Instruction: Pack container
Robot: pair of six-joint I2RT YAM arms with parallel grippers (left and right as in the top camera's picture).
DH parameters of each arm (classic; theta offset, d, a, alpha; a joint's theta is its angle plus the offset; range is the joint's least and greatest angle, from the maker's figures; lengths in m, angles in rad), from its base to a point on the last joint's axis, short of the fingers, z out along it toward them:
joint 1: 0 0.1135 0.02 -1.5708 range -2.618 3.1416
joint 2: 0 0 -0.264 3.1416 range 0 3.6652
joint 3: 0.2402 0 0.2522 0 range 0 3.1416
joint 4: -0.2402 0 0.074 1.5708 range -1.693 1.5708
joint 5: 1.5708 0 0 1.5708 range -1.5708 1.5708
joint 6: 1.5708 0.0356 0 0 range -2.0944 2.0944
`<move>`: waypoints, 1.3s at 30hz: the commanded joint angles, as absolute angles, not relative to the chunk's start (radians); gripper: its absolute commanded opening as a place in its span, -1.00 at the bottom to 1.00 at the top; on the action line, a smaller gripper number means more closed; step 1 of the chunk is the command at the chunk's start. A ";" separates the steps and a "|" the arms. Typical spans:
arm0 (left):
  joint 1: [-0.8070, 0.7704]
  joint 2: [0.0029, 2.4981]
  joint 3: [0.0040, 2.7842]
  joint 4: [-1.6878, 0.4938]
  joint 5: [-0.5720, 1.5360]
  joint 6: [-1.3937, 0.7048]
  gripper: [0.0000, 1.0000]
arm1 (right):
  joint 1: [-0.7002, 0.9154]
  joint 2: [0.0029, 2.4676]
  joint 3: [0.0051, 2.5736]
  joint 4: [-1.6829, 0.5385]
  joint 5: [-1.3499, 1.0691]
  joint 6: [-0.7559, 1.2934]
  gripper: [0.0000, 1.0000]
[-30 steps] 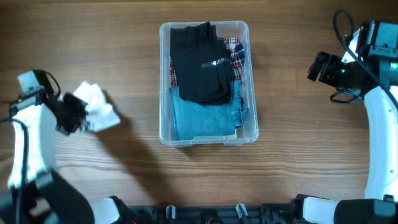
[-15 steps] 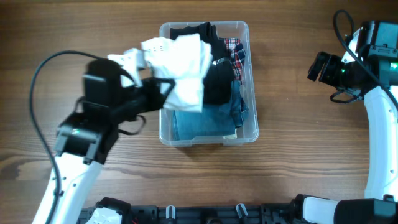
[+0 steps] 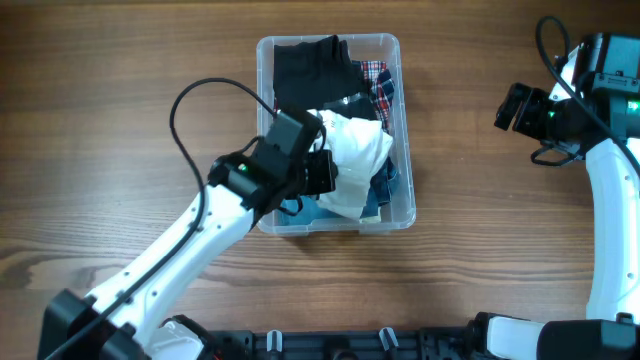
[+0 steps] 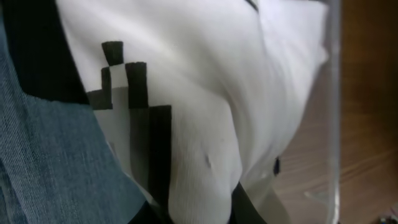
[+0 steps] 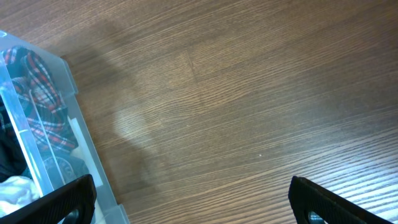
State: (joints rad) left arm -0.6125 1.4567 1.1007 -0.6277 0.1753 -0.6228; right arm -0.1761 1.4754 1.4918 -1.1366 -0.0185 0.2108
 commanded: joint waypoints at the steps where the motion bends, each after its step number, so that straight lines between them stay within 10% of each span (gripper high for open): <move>1: -0.614 1.468 1.114 -0.646 0.089 -0.740 -0.92 | -0.177 1.474 1.490 -1.133 -0.016 0.198 0.99; 8: -0.651 1.468 1.113 -0.741 -0.106 -0.853 -0.89 | -0.177 1.474 1.490 -1.133 -0.016 0.198 0.99; 24: -0.696 1.466 1.114 -0.789 -0.160 -0.812 0.68 | -0.177 1.474 1.490 -1.133 -0.016 0.198 0.99; 32: -0.696 1.423 1.238 -0.775 -0.181 -0.691 0.42 | -0.177 1.474 1.490 -1.133 -0.016 0.198 0.99; 34: -0.697 1.415 1.275 -0.763 -0.181 -0.690 0.08 | -0.177 1.474 1.490 -1.133 -0.016 0.198 0.99; 36: -0.697 1.412 1.281 -0.709 -0.181 -0.687 -0.92 | -0.177 1.474 1.490 -1.133 -0.016 0.198 1.00; 39: -0.696 1.430 1.280 -0.653 -0.181 -0.641 -0.92 | -0.177 1.474 1.490 -1.133 -0.016 0.198 0.99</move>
State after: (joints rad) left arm -0.6895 1.4281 1.2694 -0.6853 -0.1608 -0.7067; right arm -0.1761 1.4754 1.4918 -1.1366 -0.0181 0.2108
